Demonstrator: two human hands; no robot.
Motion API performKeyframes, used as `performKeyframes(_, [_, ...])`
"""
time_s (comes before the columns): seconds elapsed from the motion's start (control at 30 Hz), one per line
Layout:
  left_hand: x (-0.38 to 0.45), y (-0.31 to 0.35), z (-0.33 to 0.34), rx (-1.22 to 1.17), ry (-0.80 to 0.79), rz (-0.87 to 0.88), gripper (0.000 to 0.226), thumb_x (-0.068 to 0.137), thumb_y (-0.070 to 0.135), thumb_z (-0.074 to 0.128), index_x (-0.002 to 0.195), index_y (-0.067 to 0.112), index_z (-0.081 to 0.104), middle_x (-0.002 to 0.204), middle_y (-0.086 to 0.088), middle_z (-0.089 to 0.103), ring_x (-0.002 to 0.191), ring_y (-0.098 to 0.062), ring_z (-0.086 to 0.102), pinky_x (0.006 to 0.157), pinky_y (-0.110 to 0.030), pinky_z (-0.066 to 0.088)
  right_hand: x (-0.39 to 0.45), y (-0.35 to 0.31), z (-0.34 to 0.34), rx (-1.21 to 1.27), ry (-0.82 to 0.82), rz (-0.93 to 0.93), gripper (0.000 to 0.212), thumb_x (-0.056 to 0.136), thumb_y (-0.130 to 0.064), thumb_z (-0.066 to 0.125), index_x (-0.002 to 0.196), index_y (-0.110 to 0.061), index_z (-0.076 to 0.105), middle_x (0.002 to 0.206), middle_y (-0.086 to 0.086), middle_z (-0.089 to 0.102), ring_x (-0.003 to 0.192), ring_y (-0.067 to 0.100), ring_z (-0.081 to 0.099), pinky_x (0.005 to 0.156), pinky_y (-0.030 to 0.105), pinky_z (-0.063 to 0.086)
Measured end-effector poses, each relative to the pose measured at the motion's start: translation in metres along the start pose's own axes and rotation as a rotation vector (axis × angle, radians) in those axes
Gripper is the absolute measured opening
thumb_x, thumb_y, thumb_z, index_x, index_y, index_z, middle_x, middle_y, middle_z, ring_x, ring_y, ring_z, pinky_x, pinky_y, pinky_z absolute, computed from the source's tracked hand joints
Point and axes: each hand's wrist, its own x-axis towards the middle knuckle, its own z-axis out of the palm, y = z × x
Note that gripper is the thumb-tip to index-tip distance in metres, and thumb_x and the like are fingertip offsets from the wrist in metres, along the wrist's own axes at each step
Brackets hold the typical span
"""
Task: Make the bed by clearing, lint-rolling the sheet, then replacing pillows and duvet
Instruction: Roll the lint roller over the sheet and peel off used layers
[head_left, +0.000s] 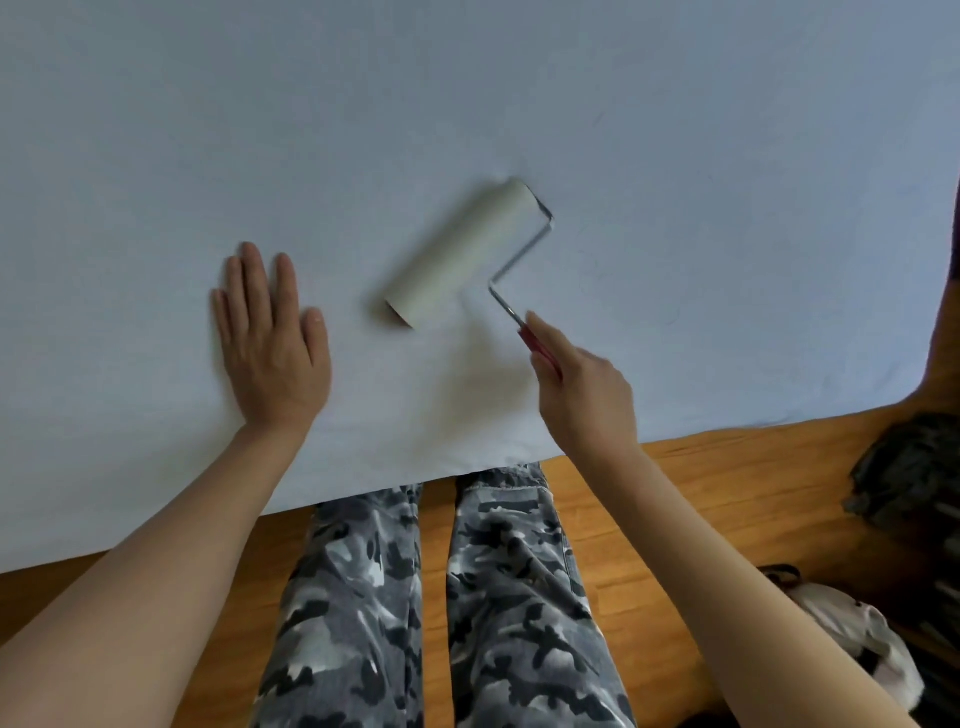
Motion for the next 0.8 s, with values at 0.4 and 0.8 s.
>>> performKeyframes(0.4, [-0.001, 0.002, 0.001, 0.009, -0.010, -0.008, 0.050, 0.104, 0.026, 0.029, 0.151, 0.008, 0.029, 0.158, -0.021, 0.020, 0.147, -0.036, 0.017, 0.121, -0.045, 0.007, -0.119, 0.114, -0.024, -0.096, -0.030, 0.165, 0.044, 0.091, -0.013, 0.064, 0.131, -0.030, 0.058, 0.094, -0.005, 0.073, 0.070, 0.014, 0.067, 0.045, 0.028, 0.051])
performKeyframes(0.8, [0.000, 0.002, 0.000, 0.001, 0.007, -0.008, 0.050, 0.104, 0.025, 0.030, 0.150, 0.007, 0.031, 0.158, -0.022, 0.022, 0.147, -0.037, 0.018, 0.120, -0.044, 0.006, 0.013, -0.025, -0.017, -0.088, -0.082, 0.043, 0.042, 0.101, -0.027, 0.042, 0.142, -0.036, 0.041, 0.095, 0.005, 0.067, 0.079, 0.027, 0.061, 0.059, 0.032, 0.040])
